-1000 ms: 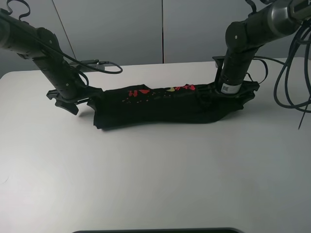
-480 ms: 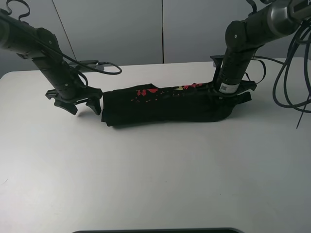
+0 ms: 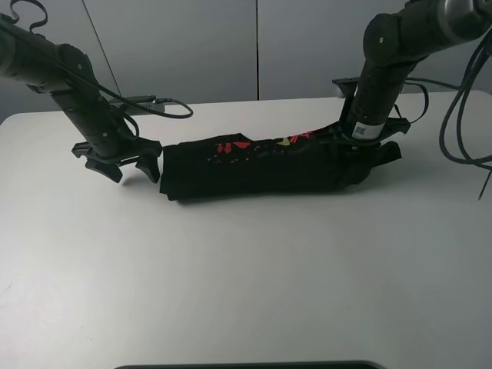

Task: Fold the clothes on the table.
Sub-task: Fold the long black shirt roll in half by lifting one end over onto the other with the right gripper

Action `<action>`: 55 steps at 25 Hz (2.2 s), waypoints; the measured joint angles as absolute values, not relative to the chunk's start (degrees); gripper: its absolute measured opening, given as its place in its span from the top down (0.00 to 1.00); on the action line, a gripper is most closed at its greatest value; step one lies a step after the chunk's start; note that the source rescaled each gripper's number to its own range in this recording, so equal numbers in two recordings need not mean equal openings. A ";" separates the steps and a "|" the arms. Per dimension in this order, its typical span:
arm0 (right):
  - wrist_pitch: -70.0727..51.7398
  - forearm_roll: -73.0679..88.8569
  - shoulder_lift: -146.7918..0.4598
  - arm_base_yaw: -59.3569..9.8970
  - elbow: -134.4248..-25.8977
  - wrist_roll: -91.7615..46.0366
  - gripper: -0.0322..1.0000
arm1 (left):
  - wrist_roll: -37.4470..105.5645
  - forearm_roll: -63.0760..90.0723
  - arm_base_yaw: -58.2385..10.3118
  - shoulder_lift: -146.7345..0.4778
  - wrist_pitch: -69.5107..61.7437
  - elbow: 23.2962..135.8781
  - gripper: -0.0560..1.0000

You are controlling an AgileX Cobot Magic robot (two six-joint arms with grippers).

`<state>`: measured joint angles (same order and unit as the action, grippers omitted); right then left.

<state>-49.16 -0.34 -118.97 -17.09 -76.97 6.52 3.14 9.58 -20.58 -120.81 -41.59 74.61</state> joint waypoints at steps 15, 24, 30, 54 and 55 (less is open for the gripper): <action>-65.93 9.33 -115.48 -17.36 -90.63 -2.66 0.84 | 3.72 9.58 -20.58 -120.81 -44.52 74.61 0.02; -64.60 9.57 -115.35 -24.72 -90.81 -6.07 0.84 | 4.44 9.58 -20.58 -120.81 -45.10 74.61 0.02; -60.55 10.00 -115.35 -24.95 -90.91 -6.17 0.84 | 4.56 10.29 -20.58 -120.81 -45.85 74.61 0.02; -47.84 43.72 -127.85 -31.11 -91.04 -18.76 0.84 | 7.60 14.20 -20.58 -120.81 -47.12 74.61 0.02; -47.40 44.94 -128.49 -31.26 -91.04 -19.45 0.84 | 7.60 14.20 -20.58 -120.81 -47.22 74.61 0.02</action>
<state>-47.40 44.94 -128.49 -31.26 -91.04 -19.45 7.60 14.20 -20.58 -120.81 -47.22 74.61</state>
